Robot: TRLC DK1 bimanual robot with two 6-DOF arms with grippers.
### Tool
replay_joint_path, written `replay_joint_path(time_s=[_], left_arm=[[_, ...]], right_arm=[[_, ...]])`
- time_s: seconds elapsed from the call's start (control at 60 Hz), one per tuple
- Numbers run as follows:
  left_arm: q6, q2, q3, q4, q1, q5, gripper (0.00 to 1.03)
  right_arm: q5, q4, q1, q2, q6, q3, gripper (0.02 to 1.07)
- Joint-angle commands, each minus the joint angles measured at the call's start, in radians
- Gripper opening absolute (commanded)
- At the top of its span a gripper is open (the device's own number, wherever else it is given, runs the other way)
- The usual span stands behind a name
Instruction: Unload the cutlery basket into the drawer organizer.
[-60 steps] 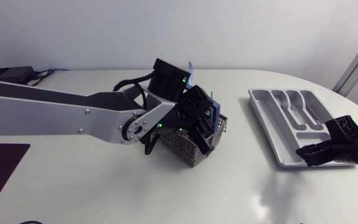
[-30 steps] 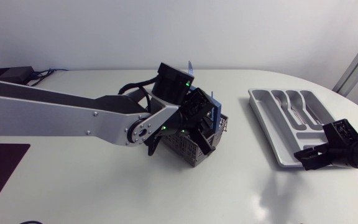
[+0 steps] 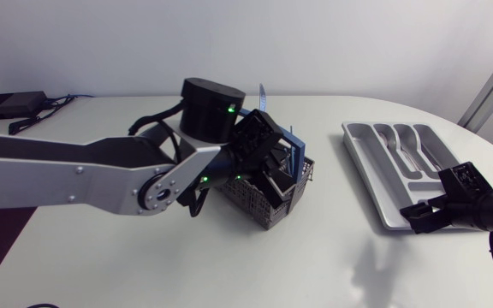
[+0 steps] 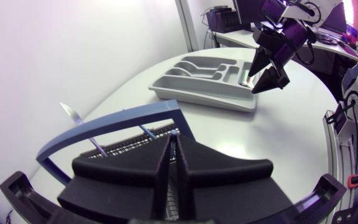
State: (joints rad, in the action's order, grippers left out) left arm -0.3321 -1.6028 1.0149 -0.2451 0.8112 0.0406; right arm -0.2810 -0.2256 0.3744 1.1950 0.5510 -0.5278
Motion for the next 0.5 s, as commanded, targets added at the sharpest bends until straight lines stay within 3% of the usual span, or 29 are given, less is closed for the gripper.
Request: replay_joint_path(time_s=[0.0, 0.15, 0.317, 0.483], left_arm=[[0.015, 0.063, -0.084, -0.051, 0.028, -0.039, 0.03], [0.010, 0.155, -0.107, -0.043, 0.039, -0.068, 0.03], [-0.002, 0.277, -0.110, 0.036, 0.036, -0.071, 0.03], [-0.005, 0.417, -0.002, 0.279, 0.054, -0.050, 0.03]], right_arm=[[0.025, -0.009, -0.026, -0.037, -0.034, 0.023, 0.92], [0.031, -0.047, -0.061, -0.089, -0.060, 0.020, 0.92], [0.028, -0.112, -0.157, -0.183, -0.089, 0.002, 0.93], [-0.007, -0.239, -0.322, -0.265, -0.120, -0.081, 0.94]])
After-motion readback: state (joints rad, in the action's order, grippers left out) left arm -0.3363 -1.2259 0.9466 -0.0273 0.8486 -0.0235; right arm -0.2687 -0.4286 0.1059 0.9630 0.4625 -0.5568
